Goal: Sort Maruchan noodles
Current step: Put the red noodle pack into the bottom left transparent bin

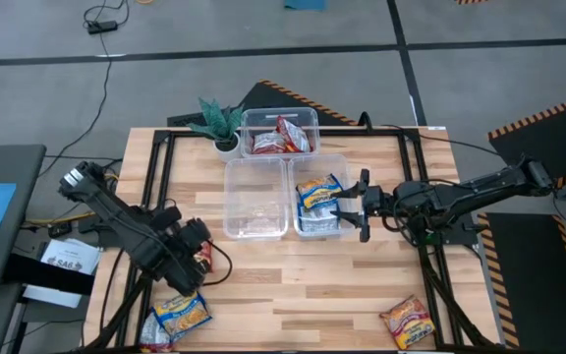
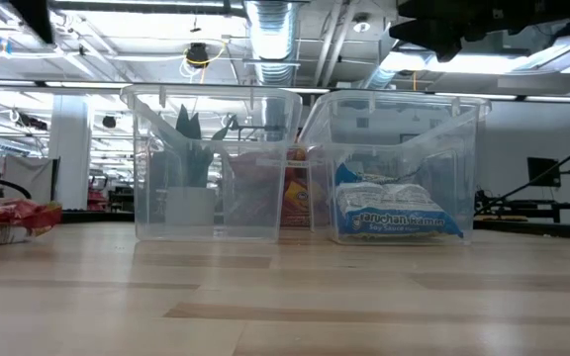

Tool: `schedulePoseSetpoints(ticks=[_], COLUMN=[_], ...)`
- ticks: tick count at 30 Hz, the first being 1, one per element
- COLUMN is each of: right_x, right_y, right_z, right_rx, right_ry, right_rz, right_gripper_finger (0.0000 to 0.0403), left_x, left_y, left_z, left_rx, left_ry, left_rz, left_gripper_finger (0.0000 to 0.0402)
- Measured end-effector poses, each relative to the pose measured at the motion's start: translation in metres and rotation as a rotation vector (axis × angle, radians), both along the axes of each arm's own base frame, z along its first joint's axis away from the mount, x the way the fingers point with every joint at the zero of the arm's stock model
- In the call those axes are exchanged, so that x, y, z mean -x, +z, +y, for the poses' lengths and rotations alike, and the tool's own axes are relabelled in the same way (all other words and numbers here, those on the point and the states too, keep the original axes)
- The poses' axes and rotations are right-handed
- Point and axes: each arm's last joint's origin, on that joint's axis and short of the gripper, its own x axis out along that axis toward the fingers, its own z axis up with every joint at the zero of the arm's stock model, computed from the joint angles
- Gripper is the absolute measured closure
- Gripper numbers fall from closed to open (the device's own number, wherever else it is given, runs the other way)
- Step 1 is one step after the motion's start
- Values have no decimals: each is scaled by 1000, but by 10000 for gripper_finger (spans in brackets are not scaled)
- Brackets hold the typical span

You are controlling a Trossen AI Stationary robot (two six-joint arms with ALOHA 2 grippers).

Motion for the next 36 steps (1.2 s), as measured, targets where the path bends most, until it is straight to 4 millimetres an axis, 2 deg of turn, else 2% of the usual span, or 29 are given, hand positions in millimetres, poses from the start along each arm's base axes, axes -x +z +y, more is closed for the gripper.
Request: schedulePoseSetpoints(ticks=[5,9,20,24,33,36], right_x=[0,0,0,0,0,0], right_y=[0,0,0,0,-2,-2], right_z=[0,0,0,0,0,0], right_rx=[0,0,-2,-1,2,2], right_ry=[0,0,0,0,0,0], right_rz=[1,0,0,0,19,19], right_gripper_finger=[164,164,164,164,164,164], left_x=[2,11,41,44,37,32], left_y=[-41,-65,-85,-96,-116,-121], left_z=[-5,0,25,27,29,28], left_rx=[129,224,417,423,322,300], left_ry=[-19,-40,-117,-112,-113,-124], left_rz=[100,72,-151,-148,-106,-84], left_gripper_finger=[401,401,390,343,187,146])
